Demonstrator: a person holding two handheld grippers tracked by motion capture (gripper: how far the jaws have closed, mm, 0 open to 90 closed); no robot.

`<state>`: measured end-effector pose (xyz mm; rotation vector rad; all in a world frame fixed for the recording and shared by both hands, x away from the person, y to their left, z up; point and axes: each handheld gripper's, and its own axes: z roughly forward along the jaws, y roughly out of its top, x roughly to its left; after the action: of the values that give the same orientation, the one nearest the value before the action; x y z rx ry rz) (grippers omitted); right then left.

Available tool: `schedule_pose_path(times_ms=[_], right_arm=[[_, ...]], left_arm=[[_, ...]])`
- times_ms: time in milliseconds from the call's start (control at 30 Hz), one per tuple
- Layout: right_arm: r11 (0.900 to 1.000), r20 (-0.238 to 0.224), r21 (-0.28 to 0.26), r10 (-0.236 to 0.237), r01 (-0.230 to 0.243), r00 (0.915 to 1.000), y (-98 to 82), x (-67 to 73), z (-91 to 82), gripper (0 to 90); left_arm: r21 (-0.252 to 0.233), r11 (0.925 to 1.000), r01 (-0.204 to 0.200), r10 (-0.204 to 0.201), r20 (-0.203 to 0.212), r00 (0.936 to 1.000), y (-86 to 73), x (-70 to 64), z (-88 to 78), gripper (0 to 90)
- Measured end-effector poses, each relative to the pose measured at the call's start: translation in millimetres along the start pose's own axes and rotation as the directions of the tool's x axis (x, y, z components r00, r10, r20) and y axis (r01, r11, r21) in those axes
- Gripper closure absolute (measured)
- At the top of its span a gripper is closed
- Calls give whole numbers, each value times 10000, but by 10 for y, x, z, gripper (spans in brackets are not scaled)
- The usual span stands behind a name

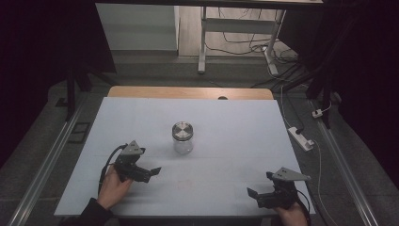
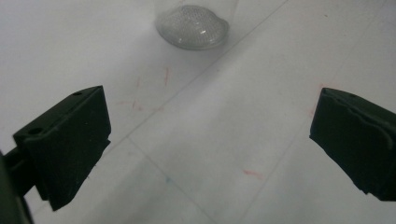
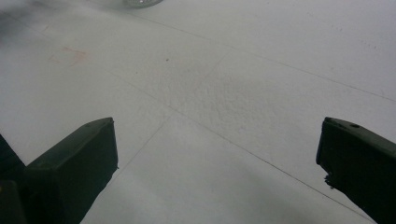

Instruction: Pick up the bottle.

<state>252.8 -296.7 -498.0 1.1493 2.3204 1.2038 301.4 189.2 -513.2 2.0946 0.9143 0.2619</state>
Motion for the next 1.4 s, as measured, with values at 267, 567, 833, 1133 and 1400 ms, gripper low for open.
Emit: schedule_pose_path(times_ms=[267, 567, 833, 1133, 1400], right_arm=[[10000, 3, 1, 2, -2, 10000, 0, -1, 0, 0], [10000, 4, 12, -10, 10, 10000, 0, 0, 0, 0], [10000, 17, 53, 39, -39, 10000, 1, -6, 2, 0], [10000, 14, 60, 48, -48, 10000, 0, -8, 3, 0], [10000, 6, 49, 82, -82, 10000, -2, -13, 1, 0]], left_arm=[[-73, 9998, 173, -172, 172, 9997, 164, 71, 172, 0], [-125, 9999, 10, -9, 131, 9999, 363, 110, 408, 0], [-195, 9998, -11, 14, 168, 9999, 513, 143, 571, 0], [-193, 9993, -331, 334, 186, 9993, 658, 152, 800, 0], [-125, 9981, -596, 599, 274, 9978, 733, 164, 983, 0]])
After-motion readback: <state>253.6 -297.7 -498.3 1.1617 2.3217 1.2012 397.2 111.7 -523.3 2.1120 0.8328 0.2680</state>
